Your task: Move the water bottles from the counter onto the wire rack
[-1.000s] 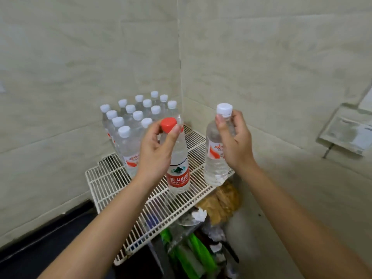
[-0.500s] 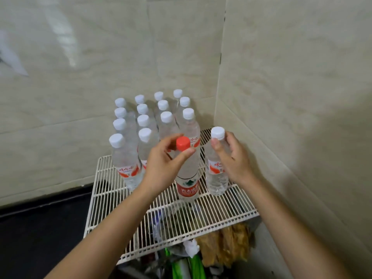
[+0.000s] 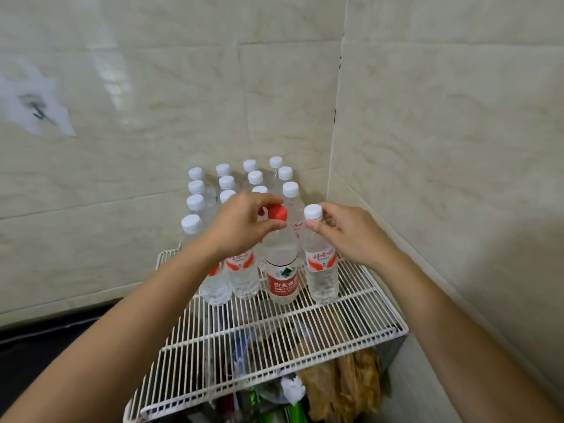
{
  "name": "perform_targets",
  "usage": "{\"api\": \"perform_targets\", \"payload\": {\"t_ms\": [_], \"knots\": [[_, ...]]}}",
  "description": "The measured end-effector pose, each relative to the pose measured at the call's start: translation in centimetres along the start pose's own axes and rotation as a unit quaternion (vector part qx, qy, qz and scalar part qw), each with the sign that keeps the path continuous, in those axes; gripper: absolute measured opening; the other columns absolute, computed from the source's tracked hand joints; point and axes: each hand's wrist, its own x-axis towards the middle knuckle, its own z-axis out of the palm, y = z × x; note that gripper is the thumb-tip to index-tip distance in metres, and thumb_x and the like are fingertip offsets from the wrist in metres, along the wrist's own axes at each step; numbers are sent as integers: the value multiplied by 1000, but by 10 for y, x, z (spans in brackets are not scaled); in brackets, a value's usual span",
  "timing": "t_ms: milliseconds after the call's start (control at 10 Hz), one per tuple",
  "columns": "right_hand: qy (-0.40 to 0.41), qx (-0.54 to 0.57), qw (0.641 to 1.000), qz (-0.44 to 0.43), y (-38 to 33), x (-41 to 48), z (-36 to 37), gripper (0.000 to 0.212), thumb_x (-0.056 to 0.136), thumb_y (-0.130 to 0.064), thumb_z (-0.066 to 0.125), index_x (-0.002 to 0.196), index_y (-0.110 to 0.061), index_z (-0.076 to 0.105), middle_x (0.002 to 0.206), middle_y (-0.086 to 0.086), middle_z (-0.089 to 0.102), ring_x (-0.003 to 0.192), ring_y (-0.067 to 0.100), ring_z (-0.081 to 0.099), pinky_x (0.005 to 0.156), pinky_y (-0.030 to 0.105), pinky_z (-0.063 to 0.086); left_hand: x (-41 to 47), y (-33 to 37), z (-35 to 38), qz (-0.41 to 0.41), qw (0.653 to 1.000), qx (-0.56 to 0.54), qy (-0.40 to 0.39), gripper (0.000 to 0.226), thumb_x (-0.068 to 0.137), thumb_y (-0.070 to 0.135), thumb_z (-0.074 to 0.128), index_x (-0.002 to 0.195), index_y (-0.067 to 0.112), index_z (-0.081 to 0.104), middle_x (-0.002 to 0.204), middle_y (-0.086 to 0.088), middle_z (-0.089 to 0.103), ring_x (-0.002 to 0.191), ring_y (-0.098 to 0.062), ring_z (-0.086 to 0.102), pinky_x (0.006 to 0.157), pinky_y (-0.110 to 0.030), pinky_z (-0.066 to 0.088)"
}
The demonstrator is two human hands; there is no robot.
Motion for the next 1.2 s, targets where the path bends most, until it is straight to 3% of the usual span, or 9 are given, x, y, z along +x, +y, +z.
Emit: {"api": "perform_targets", "payload": {"t_ms": [100,200,400,600,800,900,1000,1100,1200], "knots": [[-4,2,1000,-1,-8,11,5,42,98,-51,56,127,-21,63,109,1,73,100,22,67,89,46,54,7,-3,-11,27,996,77,33,32,85,32,78,114,20,74,99,0,75,85,-18,59,74,-33,44],[-2,48,999,6,-17,21,13,40,98,-46,60,129,-20,62,116,1,73,106,20,68,93,45,55,12,-15,-15,-8,995,87,49,29,84,32,78,111,21,75,93,-3,74,83,-21,59,71,-31,41],[30,29,999,13,-8,25,26,40,98,-49,58,130,-25,59,112,0,74,101,22,69,88,42,54,2,-30,11,-33,996,70,53,41,87,40,74,126,28,66,95,11,63,87,-8,54,76,-31,46],[34,23,999,5,-3,27,30,40,97,-47,60,129,-23,59,115,1,73,103,23,67,80,32,47,6,-35,12,-20,994,89,54,42,87,42,73,126,29,65,101,9,68,86,-8,54,77,-35,51],[28,19,999,19,-7,27,32,44,98,-51,56,131,-23,56,118,1,72,106,24,67,88,39,53,2,-33,13,-3,991,122,54,42,89,42,70,127,27,64,107,8,71,86,-7,54,72,-29,43],[54,32,998,15,-7,16,35,48,99,-55,51,137,-25,52,128,-1,69,114,21,66,92,39,53,-4,-33,12,24,987,138,75,47,87,41,73,129,23,64,118,3,71,103,-19,61,84,-35,48],[47,50,997,24,-7,-1,43,59,98,-62,45,146,-28,42,141,-3,61,125,21,60,99,42,50,-26,-21,15,49,977,126,164,54,86,42,74,132,17,63,130,-3,65,120,-23,55,100,-38,44],[67,79,994,16,-5,-12,49,65,98,-63,44,152,-28,33,148,-2,55,132,21,56,107,46,47,-60,-8,32,101,969,109,198,41,92,42,65,125,17,66,124,-2,66,116,-19,58,98,-36,46],[117,126,985,4,-13,-10,38,68,98,-63,45,153,-25,33,154,-1,48,138,18,51,111,48,44,-101,-9,63,84,981,141,100,38,98,47,50,125,24,63,123,2,65,117,-17,58,98,-42,49]]}}
